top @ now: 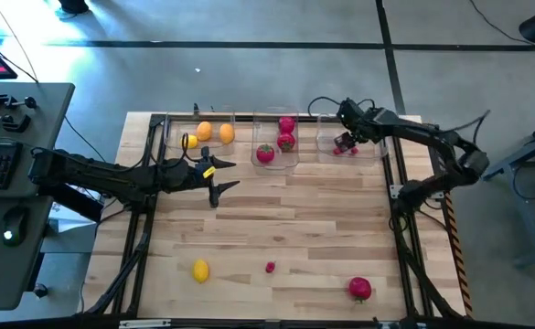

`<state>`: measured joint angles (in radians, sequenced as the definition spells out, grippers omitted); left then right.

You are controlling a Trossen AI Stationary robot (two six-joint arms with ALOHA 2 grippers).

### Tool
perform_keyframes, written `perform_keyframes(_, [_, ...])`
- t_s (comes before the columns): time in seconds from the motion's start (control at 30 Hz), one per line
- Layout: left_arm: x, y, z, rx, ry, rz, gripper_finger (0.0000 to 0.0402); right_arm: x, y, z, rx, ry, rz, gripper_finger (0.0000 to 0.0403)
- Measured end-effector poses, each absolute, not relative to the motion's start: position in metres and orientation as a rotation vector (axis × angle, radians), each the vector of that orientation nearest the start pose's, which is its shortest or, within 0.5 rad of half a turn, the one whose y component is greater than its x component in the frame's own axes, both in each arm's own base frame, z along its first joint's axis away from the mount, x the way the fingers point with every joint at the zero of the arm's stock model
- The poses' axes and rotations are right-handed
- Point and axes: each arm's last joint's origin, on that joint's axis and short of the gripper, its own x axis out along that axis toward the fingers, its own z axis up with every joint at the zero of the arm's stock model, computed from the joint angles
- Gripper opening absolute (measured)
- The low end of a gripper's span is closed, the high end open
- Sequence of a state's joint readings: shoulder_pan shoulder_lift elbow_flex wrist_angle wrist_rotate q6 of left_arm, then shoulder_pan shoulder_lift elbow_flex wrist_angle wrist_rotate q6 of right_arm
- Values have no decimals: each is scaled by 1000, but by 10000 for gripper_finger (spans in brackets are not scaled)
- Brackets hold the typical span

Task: Sort produce into baskets
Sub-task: Put the lemon into the left transparent bin

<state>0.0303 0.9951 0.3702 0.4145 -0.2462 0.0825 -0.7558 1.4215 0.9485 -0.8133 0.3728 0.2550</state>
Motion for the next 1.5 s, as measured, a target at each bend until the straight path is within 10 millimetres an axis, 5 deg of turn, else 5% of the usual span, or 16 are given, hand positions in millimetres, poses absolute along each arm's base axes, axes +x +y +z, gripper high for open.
perform_keyframes(0.33, [204, 12, 210, 112, 228, 244, 252, 179, -98, 240, 279, 923, -977, 15])
perform_keyframes(0.5, [204, 4, 209, 179, 242, 153, 238, 178, -60, 234, 272, 744, -843, 25])
perform_keyframes(0.63, [206, -10, 212, 210, 415, 19, 206, 181, -36, 228, 272, 657, -742, 13])
perform_keyframes(1.1, [200, -90, 240, 308, 759, -331, 6, 187, 3, 222, 186, 571, -694, 1])
perform_keyframes(1.5, [215, -144, 217, 221, 1154, -359, 141, 187, 3, 222, 208, 552, -711, 0])
